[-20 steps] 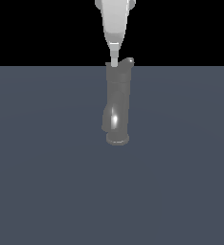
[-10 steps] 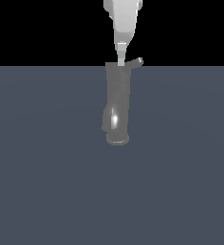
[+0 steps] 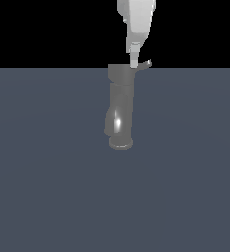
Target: Turn on the faucet by rotating a designated handle.
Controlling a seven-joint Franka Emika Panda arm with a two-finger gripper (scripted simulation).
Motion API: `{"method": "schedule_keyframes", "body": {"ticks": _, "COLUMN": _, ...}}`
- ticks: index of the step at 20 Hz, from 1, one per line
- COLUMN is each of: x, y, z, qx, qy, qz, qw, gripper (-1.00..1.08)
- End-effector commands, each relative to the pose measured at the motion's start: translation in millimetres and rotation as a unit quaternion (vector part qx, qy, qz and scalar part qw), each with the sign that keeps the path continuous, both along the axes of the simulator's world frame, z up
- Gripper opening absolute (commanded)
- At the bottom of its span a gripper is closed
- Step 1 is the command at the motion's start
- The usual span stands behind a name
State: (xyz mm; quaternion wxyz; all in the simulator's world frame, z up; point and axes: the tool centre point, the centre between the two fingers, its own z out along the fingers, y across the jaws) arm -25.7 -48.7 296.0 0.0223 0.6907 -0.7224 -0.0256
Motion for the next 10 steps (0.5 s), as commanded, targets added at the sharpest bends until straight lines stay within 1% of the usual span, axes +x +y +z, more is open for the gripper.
{"method": "schedule_keyframes", "body": {"ticks": 1, "x": 33, "y": -29, "z": 0, "qx": -0.003, "qy": -0.031, "qz": -0.021, "qw": 0.9993, "gripper": -1.00}}
{"method": "schedule_keyframes", "body": {"ticks": 9, "x": 53, "y": -57, "z": 0, "qx": -0.004, "qy": -0.034, "qz": -0.037, "qw": 0.9987, "gripper": -1.00}}
{"method": "schedule_keyframes", "body": {"ticks": 10, "x": 53, "y": -57, "z": 0, "qx": -0.004, "qy": -0.034, "qz": -0.037, "qw": 0.9987, "gripper": -1.00}}
